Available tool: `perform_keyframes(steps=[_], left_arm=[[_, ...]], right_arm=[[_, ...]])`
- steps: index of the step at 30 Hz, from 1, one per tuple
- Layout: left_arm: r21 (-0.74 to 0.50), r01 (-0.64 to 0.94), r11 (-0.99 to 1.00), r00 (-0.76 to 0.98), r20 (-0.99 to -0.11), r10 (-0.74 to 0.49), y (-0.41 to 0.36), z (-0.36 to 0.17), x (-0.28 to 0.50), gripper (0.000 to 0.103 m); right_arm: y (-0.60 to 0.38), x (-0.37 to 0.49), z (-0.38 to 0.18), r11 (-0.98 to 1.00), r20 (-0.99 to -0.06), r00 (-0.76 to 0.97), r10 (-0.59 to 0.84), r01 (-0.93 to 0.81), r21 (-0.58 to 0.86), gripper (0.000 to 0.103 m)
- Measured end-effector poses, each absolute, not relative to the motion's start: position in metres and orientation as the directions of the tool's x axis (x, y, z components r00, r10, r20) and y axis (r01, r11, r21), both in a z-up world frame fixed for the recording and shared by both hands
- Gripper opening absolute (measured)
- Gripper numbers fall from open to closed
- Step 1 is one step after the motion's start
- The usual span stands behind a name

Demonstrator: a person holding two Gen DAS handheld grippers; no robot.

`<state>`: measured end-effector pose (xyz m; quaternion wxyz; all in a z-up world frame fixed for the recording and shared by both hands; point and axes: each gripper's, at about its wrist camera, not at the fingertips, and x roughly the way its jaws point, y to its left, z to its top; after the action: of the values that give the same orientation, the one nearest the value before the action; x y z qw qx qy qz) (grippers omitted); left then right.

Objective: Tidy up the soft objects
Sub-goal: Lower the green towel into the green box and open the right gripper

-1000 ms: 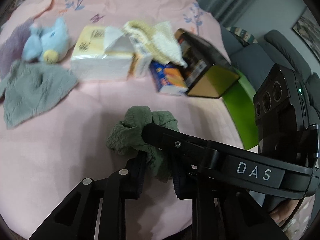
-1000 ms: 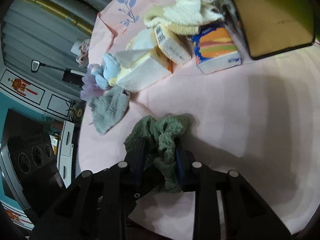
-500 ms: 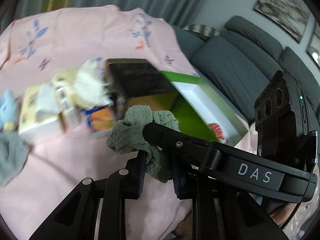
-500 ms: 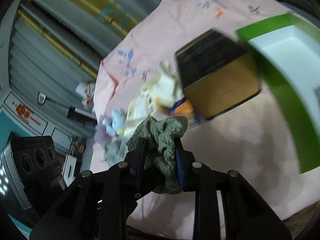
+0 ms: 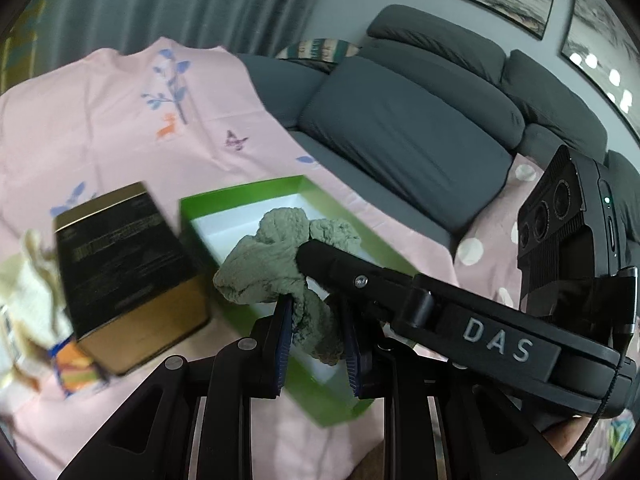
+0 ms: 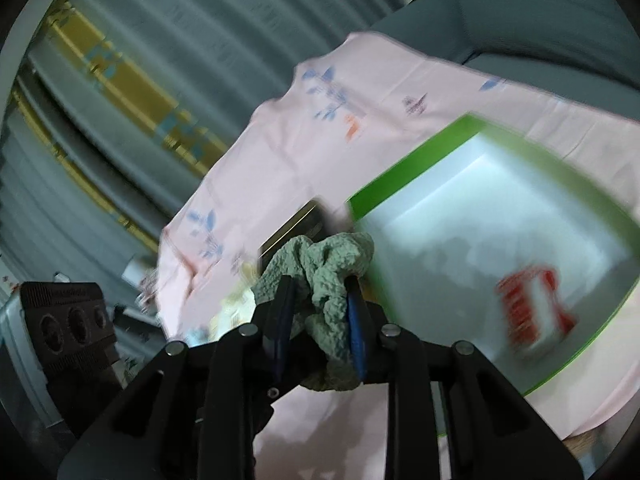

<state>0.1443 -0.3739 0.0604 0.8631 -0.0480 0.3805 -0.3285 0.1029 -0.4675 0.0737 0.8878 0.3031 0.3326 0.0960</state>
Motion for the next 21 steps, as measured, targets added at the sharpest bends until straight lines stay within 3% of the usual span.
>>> perform_keyframes(steps=[7,19,20,21], left_arm=[[-0.330,0.551,0.766,0.450,-0.656,-0.606,-0.407,0.042,0.161,0.023],[-0.312,0.532,0.787,0.424,-0.706,-0.567,-0.418,0.023,0.171,0.024],[-0.307,0.531,0.790,0.421,-0.714,-0.560,-0.419,0.022,0.171,0.026],[-0.302,0.530,0.792,0.416,-0.721,-0.554,-0.419,0.022,0.171,0.038]], right_arm=[[-0.506,0.106,0.055,0.766,-0.520,0.791,0.323,0.105,0.634,0.016],[-0.526,0.111,0.032,0.745,-0.552,0.794,0.257,0.201,0.636,0.020],[-0.526,0.111,0.031,0.750,-0.560,0.790,0.248,0.209,0.628,0.021],[-0.527,0.109,0.031,0.755,-0.568,0.790,0.229,0.224,0.616,0.025]])
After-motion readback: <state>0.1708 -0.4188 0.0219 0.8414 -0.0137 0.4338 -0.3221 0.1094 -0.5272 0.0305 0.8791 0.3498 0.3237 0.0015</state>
